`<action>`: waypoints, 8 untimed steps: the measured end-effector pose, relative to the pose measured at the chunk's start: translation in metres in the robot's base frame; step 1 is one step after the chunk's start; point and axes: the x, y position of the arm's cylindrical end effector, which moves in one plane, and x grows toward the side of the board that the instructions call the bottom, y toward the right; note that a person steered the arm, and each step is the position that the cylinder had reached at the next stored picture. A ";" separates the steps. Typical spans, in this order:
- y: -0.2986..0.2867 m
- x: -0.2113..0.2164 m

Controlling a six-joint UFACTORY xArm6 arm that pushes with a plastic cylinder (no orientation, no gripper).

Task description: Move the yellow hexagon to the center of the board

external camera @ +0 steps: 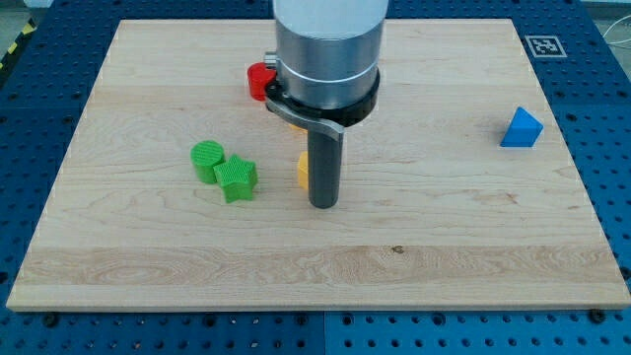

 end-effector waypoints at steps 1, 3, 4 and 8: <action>-0.027 0.003; -0.037 -0.015; -0.026 -0.015; 0.016 -0.003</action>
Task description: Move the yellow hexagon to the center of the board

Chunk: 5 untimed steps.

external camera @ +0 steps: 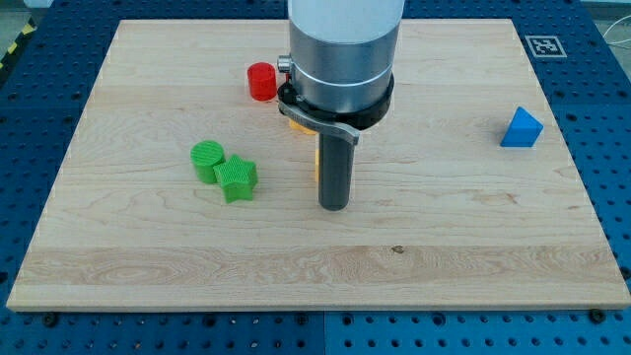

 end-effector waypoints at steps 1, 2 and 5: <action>0.000 -0.010; 0.000 -0.016; 0.014 -0.015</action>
